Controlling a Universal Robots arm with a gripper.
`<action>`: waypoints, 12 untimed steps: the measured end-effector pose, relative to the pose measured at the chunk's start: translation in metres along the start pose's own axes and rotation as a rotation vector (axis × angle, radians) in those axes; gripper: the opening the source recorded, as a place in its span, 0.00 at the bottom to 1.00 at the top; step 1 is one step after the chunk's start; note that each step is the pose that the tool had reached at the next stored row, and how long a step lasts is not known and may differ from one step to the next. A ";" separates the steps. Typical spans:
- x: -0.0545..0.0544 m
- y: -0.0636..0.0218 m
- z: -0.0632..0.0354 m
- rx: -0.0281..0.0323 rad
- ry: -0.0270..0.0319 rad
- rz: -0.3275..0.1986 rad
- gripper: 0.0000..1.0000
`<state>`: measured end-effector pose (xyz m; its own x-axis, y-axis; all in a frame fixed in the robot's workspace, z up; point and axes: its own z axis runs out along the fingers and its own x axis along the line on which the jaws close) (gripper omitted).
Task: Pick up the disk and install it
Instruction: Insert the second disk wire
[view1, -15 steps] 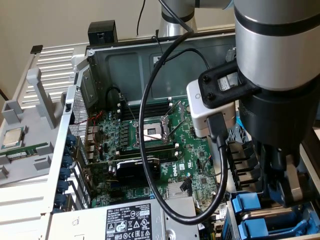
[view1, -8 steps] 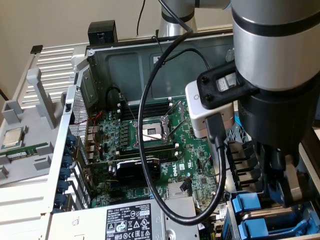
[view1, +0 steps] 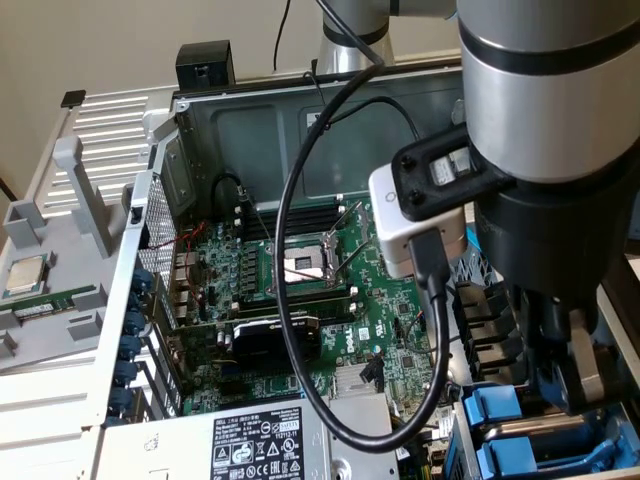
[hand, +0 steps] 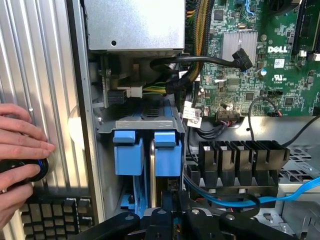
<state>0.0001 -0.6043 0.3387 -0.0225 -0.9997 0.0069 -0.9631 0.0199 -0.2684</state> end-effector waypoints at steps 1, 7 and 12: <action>0.000 0.0003 0.0000 0.0020 0.0005 0.000 0.16; -0.001 0.0036 -0.0010 0.0211 0.0057 -0.002 0.16; -0.001 0.0069 -0.0018 0.0262 0.0098 -0.003 0.16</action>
<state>-0.0070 -0.6029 0.3386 -0.0227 -0.9996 0.0170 -0.9558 0.0167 -0.2935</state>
